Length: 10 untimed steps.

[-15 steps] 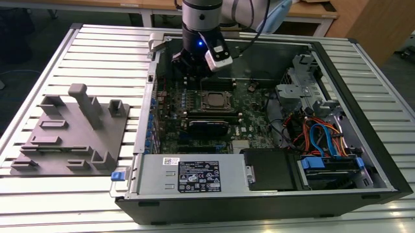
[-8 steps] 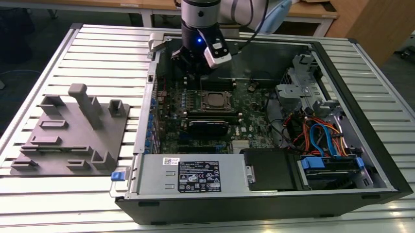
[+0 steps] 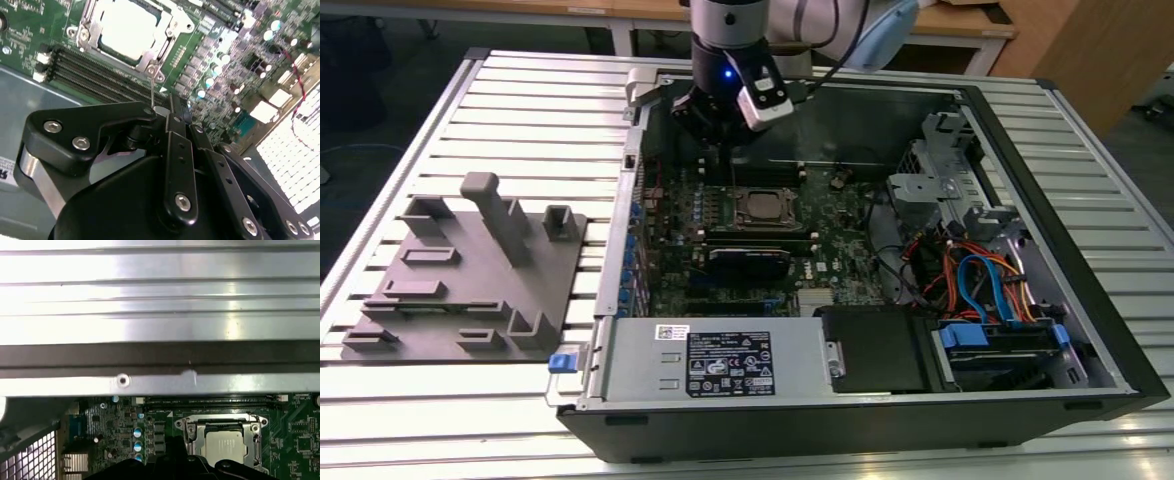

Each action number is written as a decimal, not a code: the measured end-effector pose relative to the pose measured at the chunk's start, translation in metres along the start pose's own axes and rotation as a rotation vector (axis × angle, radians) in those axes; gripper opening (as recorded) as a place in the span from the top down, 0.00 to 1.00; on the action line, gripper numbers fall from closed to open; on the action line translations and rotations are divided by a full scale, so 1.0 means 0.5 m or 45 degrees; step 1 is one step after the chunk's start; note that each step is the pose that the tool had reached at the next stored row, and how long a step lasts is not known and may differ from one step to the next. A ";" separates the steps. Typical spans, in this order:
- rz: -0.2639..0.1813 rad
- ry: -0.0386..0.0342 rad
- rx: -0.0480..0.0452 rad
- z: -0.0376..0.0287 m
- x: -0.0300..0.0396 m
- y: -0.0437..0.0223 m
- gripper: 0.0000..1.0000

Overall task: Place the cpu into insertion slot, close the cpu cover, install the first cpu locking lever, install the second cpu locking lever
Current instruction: 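Install the first cpu locking lever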

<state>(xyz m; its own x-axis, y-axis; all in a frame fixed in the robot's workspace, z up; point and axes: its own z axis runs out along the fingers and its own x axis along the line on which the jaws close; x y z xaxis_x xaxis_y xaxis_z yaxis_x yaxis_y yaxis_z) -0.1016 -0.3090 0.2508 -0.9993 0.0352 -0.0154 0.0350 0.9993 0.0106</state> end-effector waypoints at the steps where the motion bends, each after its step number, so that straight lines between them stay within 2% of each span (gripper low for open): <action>1: 0.000 -0.0007 0.000 0.000 0.001 0.003 0.90; 3: 0.000 -0.0019 0.000 0.000 0.001 0.007 0.90; 10: 0.000 -0.0044 0.000 -0.001 -0.003 0.009 0.90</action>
<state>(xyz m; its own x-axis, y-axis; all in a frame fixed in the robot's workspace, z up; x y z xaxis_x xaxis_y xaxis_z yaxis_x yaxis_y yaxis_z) -0.1001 -0.3048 0.2513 -0.9992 0.0352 -0.0188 0.0350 0.9993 0.0108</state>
